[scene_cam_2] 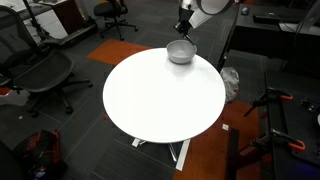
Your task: Pick the pen and put it in the bowl
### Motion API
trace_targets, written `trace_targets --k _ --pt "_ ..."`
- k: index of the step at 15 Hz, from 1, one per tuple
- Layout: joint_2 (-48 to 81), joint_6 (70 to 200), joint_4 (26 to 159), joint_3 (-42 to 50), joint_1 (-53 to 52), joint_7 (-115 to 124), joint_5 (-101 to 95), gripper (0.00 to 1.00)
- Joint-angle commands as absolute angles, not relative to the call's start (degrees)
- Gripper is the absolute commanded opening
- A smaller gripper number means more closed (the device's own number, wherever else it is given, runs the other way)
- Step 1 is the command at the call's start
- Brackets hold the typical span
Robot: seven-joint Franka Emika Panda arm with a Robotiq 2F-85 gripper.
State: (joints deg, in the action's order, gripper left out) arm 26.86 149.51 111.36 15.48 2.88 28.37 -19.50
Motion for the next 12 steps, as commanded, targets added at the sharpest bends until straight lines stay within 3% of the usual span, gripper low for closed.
trace_targets --k 1,8,9,10,11,12 --pt "30.5 151.8 108.2 16.9 2.3 28.1 -17.4 0.05" --pt "34.9 151.1 103.8 16.7 3.1 26.3 -12.8 0.05" --pt "35.3 150.9 103.2 16.7 3.1 26.2 -12.3 0.17" --pt "35.7 150.8 102.8 16.7 3.2 26.0 -11.8 0.44" --pt "36.0 150.7 102.4 16.7 3.3 26.0 -11.5 0.44" --pt "36.3 150.7 102.0 16.6 3.4 25.9 -11.1 0.51"
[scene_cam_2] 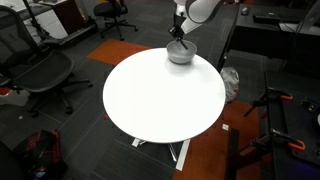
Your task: Pick the pen and put it in the bowl
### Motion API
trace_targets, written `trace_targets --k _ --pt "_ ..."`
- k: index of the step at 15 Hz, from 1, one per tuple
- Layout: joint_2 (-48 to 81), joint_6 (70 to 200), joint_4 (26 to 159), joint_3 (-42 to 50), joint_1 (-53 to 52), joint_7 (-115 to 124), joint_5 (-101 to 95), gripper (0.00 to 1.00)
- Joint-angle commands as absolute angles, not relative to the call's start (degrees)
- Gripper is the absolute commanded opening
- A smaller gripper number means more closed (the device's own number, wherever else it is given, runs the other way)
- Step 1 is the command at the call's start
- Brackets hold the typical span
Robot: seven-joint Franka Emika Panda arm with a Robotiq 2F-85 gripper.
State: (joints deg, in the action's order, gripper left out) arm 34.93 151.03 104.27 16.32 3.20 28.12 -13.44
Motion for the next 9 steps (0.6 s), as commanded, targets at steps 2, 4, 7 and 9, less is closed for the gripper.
trace_targets --k 2,4,7,9 --pt "36.7 150.7 101.5 16.6 3.5 25.7 -10.4 0.67" --pt "37.0 150.7 101.2 16.7 3.5 25.3 -9.9 0.80" --pt "37.1 150.7 100.8 16.8 3.5 25.3 -9.6 1.00" --pt "37.2 150.7 100.6 16.7 3.6 25.2 -9.5 1.00"
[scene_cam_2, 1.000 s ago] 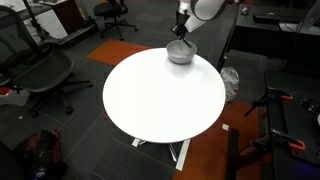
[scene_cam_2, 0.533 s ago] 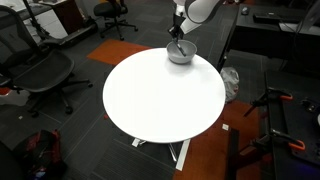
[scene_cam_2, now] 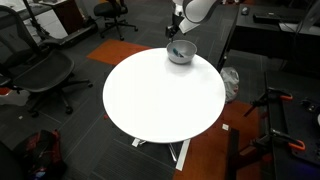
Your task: Pick the pen and put it in the bowl
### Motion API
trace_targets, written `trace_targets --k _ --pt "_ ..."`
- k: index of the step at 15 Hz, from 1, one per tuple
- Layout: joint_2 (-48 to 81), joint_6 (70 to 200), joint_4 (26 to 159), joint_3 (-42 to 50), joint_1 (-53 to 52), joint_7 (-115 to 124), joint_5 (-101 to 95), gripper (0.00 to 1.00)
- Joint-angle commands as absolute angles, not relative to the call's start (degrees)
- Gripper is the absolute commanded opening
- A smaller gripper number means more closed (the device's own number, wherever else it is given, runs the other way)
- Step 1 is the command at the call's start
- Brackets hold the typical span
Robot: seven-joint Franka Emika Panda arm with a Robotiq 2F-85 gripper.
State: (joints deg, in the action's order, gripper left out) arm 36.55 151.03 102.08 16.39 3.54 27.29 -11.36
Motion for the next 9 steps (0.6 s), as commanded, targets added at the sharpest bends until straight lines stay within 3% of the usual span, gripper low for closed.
trace_targets --k 1,9 --pt "37.2 150.7 100.4 16.8 3.5 25.2 -9.5 1.00" --pt "37.0 151.1 101.3 17.4 2.7 26.4 -9.9 1.00"
